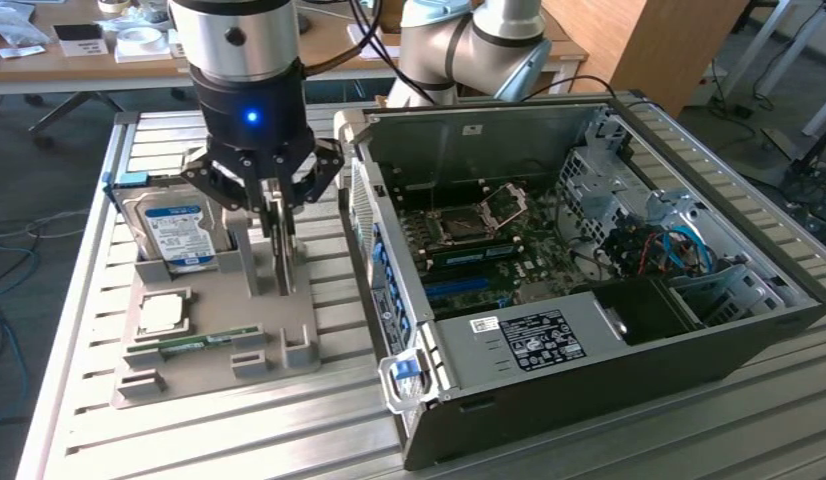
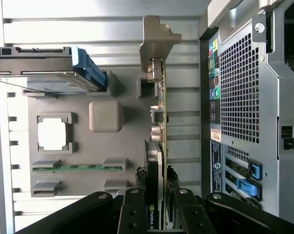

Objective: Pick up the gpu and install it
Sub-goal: 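Pick up the gpu and move the gpu toward the slot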

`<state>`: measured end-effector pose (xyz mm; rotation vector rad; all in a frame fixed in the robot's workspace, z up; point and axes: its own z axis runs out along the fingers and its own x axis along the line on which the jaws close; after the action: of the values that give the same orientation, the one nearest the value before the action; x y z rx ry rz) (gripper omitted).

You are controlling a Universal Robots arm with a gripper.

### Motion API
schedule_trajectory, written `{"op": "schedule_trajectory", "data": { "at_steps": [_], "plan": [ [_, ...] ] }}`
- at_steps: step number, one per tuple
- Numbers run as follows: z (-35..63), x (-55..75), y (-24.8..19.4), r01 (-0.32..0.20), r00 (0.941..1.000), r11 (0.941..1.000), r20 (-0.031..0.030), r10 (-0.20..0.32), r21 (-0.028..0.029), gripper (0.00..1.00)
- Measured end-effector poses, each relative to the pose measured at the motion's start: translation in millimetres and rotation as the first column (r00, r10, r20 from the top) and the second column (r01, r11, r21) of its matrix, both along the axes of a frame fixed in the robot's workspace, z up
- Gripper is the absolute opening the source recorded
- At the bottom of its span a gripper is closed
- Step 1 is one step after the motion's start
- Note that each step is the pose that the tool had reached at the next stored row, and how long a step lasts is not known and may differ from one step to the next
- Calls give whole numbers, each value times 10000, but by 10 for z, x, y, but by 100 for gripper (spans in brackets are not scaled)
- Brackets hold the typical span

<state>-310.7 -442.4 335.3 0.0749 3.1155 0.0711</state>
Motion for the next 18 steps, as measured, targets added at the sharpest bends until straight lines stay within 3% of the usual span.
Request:
{"op": "schedule_trajectory", "data": {
  "at_steps": [11,18],
  "plan": [
    [36,0,0,0,10000,10000,0,0,-1,27],
    [153,0,0,0,10000,10000,0,0,-4,27]
  ]
}}
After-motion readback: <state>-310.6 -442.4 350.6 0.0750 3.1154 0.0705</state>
